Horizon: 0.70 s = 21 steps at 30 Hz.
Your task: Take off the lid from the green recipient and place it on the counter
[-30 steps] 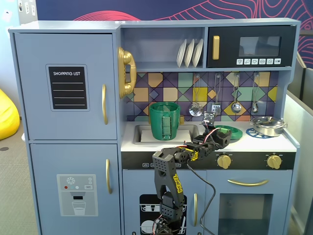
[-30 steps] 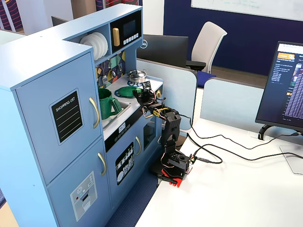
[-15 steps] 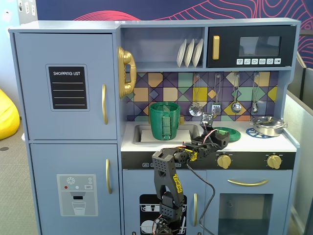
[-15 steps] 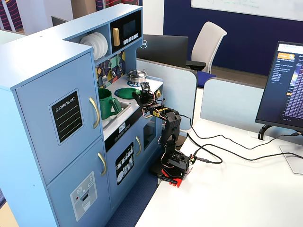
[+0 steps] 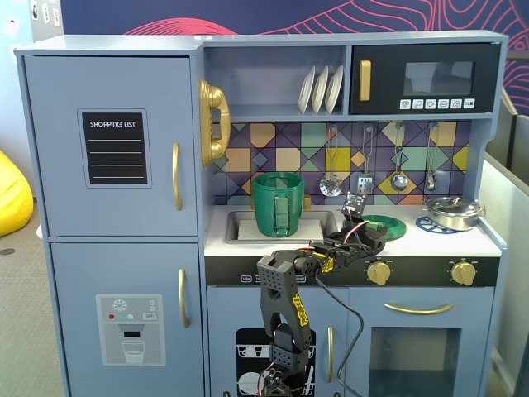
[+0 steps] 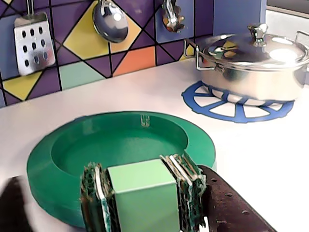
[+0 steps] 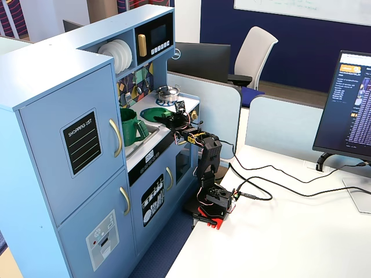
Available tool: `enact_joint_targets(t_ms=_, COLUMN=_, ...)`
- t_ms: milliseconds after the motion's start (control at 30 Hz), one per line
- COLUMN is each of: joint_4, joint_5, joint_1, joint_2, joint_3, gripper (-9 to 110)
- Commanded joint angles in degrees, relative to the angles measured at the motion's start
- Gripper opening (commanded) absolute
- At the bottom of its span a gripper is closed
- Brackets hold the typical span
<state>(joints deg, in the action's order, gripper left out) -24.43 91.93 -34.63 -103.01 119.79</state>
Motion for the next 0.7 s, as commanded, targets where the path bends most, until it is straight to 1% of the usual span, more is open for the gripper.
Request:
enact_joint_targets(t_ms=0, joint_4=-1.8, joint_5=-0.9, joint_1=0.0, joint_2=-3.3, joint_3=-1.0, gripper=49)
enact_joint_targets(t_ms=233, joint_4=-1.8, joint_5=1.2, joint_1=-0.3, joint_2=-6.4, joint_3=0.8, gripper=51)
enact_joint_targets(t_ms=433, joint_4=-0.1, joint_5=3.8, joint_1=-0.7, joint_2=-14.0, joint_3=5.7, gripper=50)
enact_joint_targets(t_ms=667, joint_4=1.2, joint_5=3.7, joint_1=0.2, joint_2=-26.1, joint_3=14.7, gripper=48)
